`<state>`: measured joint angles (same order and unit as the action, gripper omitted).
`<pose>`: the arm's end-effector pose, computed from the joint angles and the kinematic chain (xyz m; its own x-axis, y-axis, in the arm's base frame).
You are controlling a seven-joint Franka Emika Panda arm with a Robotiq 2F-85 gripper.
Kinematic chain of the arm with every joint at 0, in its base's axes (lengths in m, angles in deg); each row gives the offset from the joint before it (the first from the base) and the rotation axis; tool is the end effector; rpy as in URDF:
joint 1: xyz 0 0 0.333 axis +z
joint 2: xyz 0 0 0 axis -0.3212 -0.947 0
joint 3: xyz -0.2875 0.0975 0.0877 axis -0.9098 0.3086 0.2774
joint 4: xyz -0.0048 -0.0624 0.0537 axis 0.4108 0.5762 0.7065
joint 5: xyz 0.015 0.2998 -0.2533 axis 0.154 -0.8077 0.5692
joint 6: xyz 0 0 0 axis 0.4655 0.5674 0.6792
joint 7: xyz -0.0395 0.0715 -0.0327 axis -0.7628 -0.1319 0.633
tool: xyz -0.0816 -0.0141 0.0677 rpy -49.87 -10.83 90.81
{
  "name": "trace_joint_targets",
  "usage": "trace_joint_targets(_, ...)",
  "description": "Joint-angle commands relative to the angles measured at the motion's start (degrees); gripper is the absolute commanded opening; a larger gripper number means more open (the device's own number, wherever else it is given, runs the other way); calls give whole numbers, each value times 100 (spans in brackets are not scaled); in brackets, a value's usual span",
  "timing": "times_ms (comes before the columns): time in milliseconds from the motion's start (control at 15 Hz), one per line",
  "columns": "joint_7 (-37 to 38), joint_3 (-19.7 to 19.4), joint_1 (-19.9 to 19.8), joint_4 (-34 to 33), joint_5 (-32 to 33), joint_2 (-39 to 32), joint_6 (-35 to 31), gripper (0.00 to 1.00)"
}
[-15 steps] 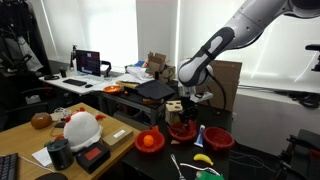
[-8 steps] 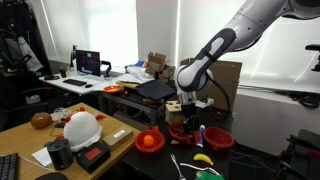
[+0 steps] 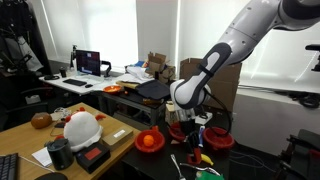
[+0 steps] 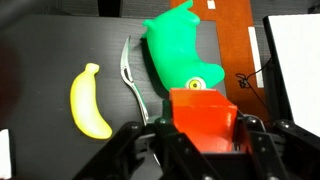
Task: Remove the red block from the bowl
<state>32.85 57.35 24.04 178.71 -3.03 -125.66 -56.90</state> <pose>0.5532 0.1598 0.0277 0.8416 0.3375 -0.4217 0.2430 -0.9338 -0.2626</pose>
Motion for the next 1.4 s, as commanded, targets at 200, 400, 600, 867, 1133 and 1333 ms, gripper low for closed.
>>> trace_joint_targets(200,187,-110,265,-923,259,-906,-207,26)
trace_joint_targets(400,256,-149,244,-1396,225,-1255,-136,26)
trace_joint_targets(600,321,-171,222,-1804,221,-1467,-59,26)
trace_joint_targets(867,345,-202,206,-2119,221,-1581,1,26)
trace_joint_targets(1133,433,-259,188,-2176,218,-1582,65,26)
trace_joint_targets(1333,503,-252,139,-2139,168,-1564,231,26)
